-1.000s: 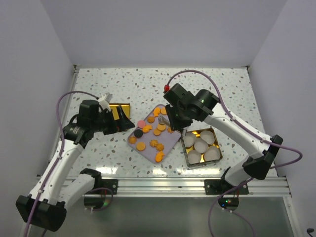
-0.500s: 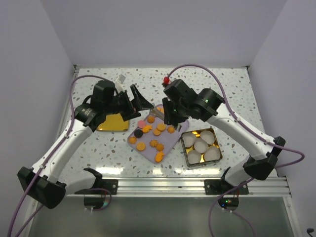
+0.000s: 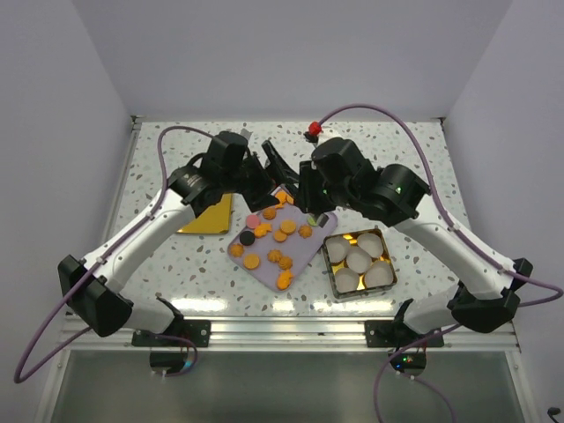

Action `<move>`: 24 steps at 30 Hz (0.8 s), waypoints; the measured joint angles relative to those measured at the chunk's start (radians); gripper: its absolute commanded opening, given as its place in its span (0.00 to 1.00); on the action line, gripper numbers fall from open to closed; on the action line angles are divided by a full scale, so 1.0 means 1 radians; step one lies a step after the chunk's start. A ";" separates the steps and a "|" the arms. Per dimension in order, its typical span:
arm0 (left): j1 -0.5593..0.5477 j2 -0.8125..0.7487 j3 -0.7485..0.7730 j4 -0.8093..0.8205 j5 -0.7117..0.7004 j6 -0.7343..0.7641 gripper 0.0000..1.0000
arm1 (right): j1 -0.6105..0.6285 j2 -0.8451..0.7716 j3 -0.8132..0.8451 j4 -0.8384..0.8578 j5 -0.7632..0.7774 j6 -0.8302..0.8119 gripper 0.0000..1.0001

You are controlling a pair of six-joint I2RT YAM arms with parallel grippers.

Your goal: Pack the cookies

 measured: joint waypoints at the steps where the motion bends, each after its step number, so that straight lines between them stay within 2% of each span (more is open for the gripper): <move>1: -0.003 0.010 0.014 -0.001 -0.011 -0.008 1.00 | 0.000 -0.008 -0.001 0.009 0.003 0.000 0.24; 3: -0.003 0.024 0.032 -0.002 -0.029 -0.029 1.00 | 0.000 -0.021 -0.003 0.027 0.005 0.000 0.23; 5: -0.003 0.036 0.043 -0.001 -0.043 -0.047 0.93 | 0.001 -0.033 -0.007 0.042 0.004 -0.001 0.23; 8: -0.004 0.060 0.064 0.003 -0.053 -0.066 0.71 | 0.003 -0.050 -0.025 0.059 -0.002 -0.001 0.23; 9: -0.005 0.068 0.071 0.008 -0.055 -0.073 0.59 | 0.004 -0.053 -0.029 0.063 -0.003 -0.001 0.23; 12: -0.006 0.082 0.080 0.028 -0.058 -0.101 0.40 | 0.005 -0.051 -0.035 0.066 -0.002 -0.001 0.23; 16: -0.011 0.082 0.087 0.072 -0.058 -0.164 0.24 | 0.009 -0.047 -0.047 0.066 -0.008 0.000 0.23; 19: -0.015 0.082 0.091 0.083 -0.066 -0.162 0.17 | 0.010 -0.043 -0.051 0.069 -0.008 0.000 0.25; 22: -0.015 0.081 0.091 0.085 -0.071 -0.161 0.13 | 0.010 -0.043 -0.052 0.072 -0.008 0.000 0.36; 23: -0.015 0.079 0.091 0.085 -0.073 -0.159 0.11 | 0.010 -0.044 -0.053 0.074 -0.008 -0.001 0.48; 24: -0.015 0.078 0.090 0.085 -0.076 -0.150 0.09 | 0.010 -0.045 -0.053 0.079 -0.011 0.003 0.65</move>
